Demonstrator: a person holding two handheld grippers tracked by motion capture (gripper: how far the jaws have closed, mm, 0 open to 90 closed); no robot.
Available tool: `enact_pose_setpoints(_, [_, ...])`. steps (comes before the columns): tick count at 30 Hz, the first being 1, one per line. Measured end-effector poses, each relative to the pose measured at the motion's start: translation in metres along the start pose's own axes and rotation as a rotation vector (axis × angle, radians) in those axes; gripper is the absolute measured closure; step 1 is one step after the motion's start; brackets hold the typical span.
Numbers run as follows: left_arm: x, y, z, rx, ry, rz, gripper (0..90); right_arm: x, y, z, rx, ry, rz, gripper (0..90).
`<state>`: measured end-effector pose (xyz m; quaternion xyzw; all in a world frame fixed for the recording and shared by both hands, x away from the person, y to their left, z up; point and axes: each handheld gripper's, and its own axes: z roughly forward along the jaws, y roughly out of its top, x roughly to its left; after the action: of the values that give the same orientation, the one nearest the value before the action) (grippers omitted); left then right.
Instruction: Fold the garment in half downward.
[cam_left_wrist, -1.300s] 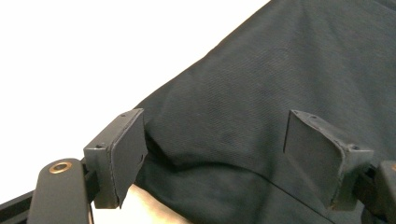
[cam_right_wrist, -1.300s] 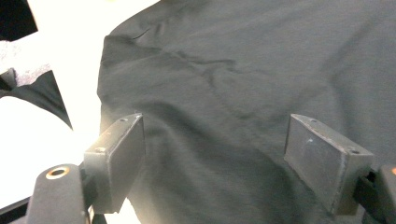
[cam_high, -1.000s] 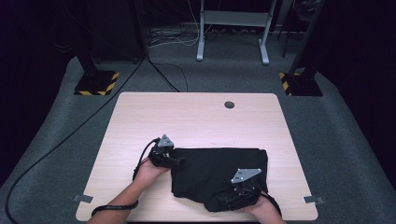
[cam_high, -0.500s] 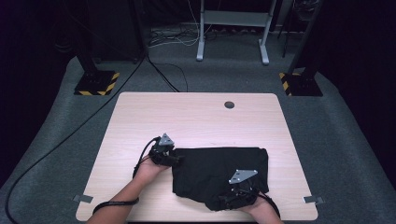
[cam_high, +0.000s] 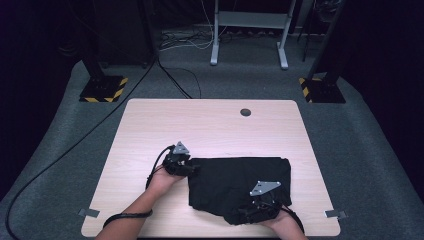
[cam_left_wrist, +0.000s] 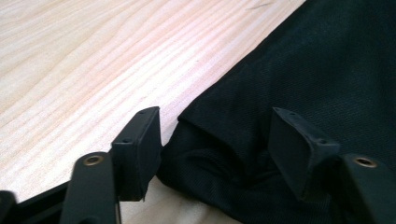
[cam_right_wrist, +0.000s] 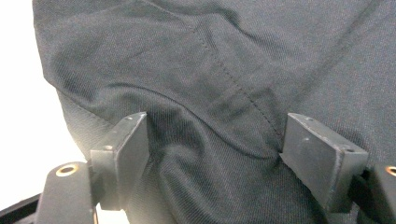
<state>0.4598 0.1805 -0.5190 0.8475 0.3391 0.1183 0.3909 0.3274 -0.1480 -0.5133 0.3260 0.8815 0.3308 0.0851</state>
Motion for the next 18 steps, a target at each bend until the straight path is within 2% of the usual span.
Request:
enact_pose_setpoints(6, [0.0046,0.0013,-0.0047,-0.021,0.018,-0.013,38.1,-0.0021,-0.001,-0.0011,-0.001,-0.002,0.003,22.7])
enact_pose_setpoints(11, [0.0075,0.0006,-0.0008,-0.004,0.027,-0.024,40.2,-0.0027,-0.0014,-0.0013,-0.003,0.0,0.004,22.7])
enact_pose_setpoints(18, [0.0054,0.0009,0.0044,0.008,0.041,-0.001,44.4,-0.0029,-0.0019,-0.0016,-0.004,0.001,0.0,22.9])
